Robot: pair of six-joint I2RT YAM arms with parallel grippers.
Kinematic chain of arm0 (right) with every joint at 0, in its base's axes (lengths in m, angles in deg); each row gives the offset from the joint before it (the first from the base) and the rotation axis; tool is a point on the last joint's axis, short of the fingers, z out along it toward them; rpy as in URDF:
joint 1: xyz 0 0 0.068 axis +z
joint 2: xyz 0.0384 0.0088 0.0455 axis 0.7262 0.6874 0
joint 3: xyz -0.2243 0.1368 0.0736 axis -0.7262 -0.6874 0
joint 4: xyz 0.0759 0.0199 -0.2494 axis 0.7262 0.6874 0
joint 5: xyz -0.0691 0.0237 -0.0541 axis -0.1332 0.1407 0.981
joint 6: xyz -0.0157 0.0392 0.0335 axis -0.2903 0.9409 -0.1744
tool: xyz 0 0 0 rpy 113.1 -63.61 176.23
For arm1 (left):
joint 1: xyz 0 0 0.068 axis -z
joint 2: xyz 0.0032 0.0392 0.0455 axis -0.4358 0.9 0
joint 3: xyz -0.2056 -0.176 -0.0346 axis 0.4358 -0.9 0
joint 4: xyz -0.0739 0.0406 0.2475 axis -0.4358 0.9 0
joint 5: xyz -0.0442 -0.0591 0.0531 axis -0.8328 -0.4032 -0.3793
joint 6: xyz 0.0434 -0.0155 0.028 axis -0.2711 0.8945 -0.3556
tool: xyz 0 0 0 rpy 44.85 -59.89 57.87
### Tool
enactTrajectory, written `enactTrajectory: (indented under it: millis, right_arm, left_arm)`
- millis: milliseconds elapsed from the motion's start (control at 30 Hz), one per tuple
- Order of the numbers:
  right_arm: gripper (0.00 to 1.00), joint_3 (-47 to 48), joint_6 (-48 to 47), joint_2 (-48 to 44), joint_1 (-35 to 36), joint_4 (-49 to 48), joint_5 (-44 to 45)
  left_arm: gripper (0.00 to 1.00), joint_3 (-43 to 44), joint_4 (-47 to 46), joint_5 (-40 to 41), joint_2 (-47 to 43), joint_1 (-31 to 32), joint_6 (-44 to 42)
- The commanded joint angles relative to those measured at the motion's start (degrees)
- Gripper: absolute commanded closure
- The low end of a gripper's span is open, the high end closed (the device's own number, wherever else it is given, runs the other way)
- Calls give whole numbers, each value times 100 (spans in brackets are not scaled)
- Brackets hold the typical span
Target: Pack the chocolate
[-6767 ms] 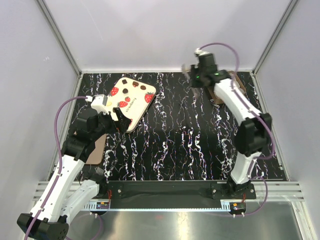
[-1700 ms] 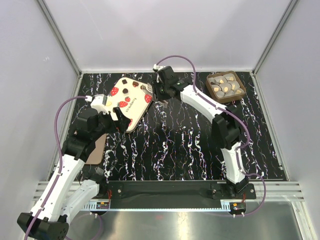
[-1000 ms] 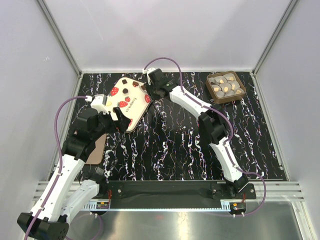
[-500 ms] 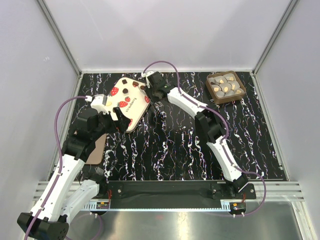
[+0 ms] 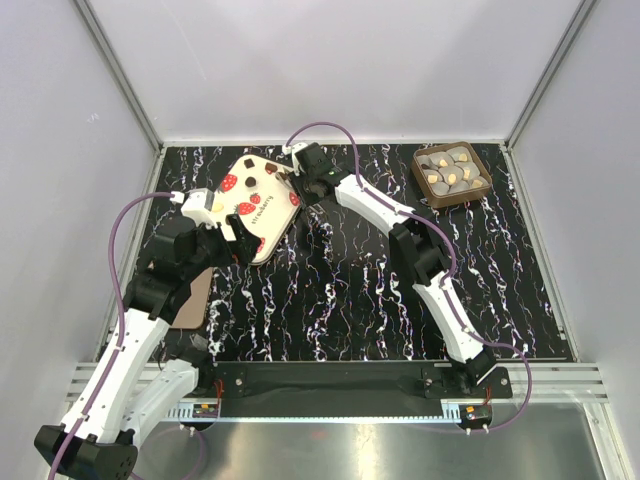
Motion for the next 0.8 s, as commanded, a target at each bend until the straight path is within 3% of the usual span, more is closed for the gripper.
enactTrajectory:
  millis: [0, 267, 567, 767]
  right_arm:
    - [57, 168, -52, -124, -16, -235, -138]
    - [64, -148, -61, -545, -16, -243, -243]
    - [67, -1132, 439, -1380, -16, -507, -604]
    - [68, -1274, 589, -1723, -16, -516, -814]
  left_arm:
    - [1, 57, -152, 119, -33, -43, -75]
    - [1, 48, -161, 75, -42, -43, -58]
    - [1, 39, -143, 119, -77, -43, -57]
    - [1, 39, -152, 119, -104, -43, -57]
